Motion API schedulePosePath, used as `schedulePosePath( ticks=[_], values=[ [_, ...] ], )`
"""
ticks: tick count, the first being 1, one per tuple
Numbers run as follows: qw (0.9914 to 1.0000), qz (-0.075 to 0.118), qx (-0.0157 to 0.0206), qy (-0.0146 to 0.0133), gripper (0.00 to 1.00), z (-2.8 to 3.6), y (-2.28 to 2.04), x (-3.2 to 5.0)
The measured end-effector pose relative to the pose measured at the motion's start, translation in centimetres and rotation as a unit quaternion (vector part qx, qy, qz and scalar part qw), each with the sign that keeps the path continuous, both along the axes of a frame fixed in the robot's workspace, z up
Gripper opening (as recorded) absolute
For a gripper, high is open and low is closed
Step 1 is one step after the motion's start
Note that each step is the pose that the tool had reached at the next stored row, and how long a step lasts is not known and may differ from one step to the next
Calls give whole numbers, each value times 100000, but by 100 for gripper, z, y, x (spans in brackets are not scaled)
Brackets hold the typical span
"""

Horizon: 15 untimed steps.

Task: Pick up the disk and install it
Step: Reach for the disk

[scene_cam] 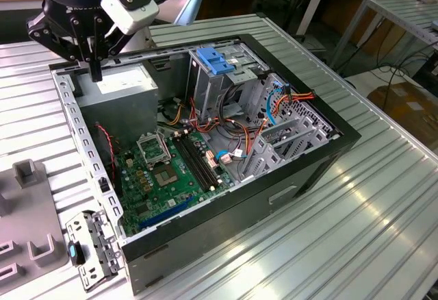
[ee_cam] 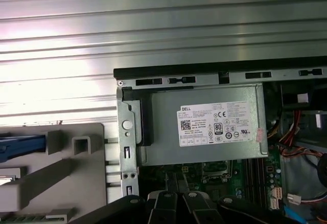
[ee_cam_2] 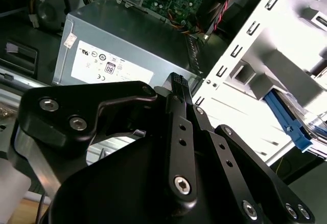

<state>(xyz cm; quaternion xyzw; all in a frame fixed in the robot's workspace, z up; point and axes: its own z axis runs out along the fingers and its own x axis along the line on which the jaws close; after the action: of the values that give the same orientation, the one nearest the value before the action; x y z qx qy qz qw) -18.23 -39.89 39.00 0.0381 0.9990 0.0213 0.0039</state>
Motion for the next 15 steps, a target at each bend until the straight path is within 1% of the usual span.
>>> schedulePosePath(
  ticks=[15],
  values=[
    [99998, -1, 3, 702, 11, -19, 0, -88]
  ],
)
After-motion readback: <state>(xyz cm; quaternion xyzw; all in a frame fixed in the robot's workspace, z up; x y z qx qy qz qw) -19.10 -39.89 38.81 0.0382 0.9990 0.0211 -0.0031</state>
